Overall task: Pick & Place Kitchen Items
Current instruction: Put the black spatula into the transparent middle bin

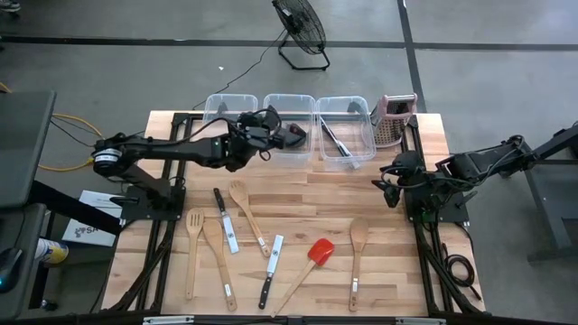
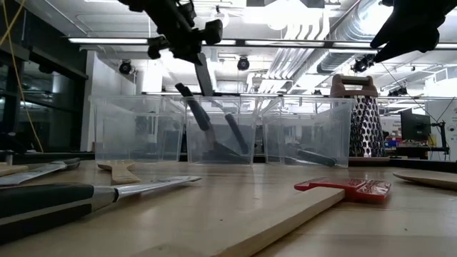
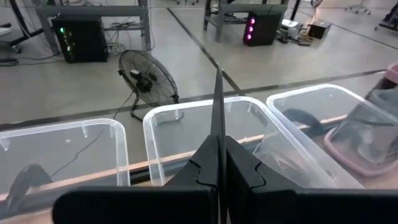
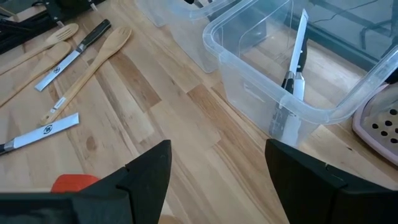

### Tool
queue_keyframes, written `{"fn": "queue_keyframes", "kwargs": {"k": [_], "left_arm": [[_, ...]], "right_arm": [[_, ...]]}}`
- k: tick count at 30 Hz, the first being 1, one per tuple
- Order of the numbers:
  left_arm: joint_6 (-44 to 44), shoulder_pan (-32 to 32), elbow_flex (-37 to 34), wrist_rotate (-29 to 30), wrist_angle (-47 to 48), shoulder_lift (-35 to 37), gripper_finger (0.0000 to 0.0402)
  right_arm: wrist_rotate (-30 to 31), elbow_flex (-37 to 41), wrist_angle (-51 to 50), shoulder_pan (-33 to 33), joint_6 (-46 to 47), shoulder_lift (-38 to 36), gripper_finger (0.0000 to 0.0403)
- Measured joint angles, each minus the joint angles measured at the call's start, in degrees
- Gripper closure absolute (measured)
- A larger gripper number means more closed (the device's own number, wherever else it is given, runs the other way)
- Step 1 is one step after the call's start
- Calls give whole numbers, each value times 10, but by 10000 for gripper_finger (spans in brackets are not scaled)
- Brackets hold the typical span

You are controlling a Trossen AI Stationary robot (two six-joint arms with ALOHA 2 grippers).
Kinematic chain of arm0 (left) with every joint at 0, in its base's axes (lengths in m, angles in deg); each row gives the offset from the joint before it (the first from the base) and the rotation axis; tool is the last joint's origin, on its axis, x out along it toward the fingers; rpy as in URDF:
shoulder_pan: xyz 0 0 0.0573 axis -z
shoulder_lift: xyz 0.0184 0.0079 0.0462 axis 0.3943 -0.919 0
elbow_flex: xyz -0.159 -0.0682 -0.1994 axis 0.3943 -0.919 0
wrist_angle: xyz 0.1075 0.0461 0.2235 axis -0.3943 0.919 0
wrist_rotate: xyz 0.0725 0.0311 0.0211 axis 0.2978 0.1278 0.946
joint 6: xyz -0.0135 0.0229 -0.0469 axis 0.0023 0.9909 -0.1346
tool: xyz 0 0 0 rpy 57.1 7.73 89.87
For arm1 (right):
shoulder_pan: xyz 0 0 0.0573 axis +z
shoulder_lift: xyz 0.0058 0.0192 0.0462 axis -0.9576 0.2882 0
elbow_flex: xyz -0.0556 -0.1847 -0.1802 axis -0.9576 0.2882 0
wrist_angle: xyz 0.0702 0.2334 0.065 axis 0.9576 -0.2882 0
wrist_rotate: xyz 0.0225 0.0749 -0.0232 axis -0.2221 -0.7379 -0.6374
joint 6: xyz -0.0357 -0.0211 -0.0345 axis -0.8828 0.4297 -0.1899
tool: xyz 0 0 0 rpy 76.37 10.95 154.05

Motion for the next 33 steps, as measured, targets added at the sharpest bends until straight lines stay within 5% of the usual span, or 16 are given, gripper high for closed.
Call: {"fn": "queue_keyframes", "kwargs": {"k": [14, 33], "left_arm": [[2, -51, 0, -1, -83, -43, 401], [9, -70, 1, -49, -69, -68, 401]], "right_arm": [[2, 0, -1, 0, 0, 1, 151], [9, 0, -4, 0, -2, 1, 151]]}}
